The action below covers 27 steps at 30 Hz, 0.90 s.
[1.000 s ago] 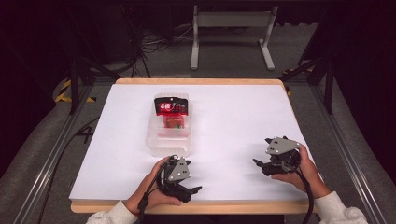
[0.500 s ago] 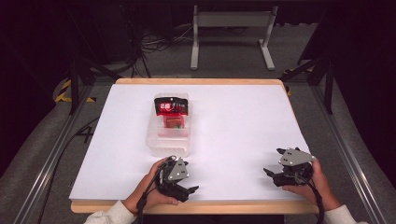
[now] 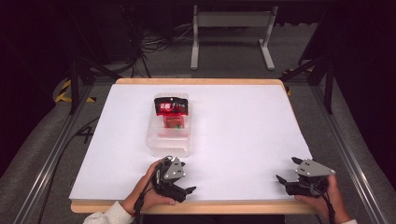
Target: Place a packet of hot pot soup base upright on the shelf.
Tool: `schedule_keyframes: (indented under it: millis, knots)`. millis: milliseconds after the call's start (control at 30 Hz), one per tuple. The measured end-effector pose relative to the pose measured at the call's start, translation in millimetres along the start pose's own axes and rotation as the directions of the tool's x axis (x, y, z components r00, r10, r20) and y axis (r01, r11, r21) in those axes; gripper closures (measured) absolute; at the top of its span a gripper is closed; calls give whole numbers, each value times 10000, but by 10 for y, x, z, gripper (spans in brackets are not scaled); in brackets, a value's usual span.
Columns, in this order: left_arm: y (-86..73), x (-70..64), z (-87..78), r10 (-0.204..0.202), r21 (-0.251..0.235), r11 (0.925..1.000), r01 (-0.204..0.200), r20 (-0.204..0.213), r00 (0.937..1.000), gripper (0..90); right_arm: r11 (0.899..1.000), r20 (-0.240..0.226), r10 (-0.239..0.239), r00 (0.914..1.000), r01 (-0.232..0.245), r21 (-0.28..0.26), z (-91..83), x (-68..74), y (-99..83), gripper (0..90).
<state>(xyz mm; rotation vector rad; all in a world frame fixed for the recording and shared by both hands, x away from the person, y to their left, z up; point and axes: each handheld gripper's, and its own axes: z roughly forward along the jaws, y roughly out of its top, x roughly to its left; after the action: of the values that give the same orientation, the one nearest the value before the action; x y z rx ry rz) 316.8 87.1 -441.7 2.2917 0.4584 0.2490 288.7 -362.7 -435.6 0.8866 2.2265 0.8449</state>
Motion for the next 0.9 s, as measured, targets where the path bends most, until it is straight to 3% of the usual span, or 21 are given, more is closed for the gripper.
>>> schedule_keyframes:
  millis: [67, 100, 200, 567, 900]
  knots:
    - [-14, -6, -17, 36, 10, 10000, -36, -70, 10000, 134, 9970, -110, 755, 9971, -757, -184, -60, -22, -84, 162]
    - [-23, 1, -23, 29, 41, 10000, -28, -103, 9999, 133, 9968, -76, 783, 9969, -784, -127, -77, -17, -105, 157]
    - [-56, 29, -26, -247, 11, 9997, 247, -20, 9997, 136, 9967, -93, 802, 9967, -803, -100, -114, 6, -133, 152]
    - [-60, 54, -30, -372, -21, 9993, 372, -144, 9992, 131, 9982, -285, 562, 9980, -568, -197, -74, 58, -101, 161]
    - [-50, 50, -22, -307, -39, 9995, 306, -152, 9994, 133, 9978, -107, 541, 9985, -545, -366, -73, 75, -79, 156]
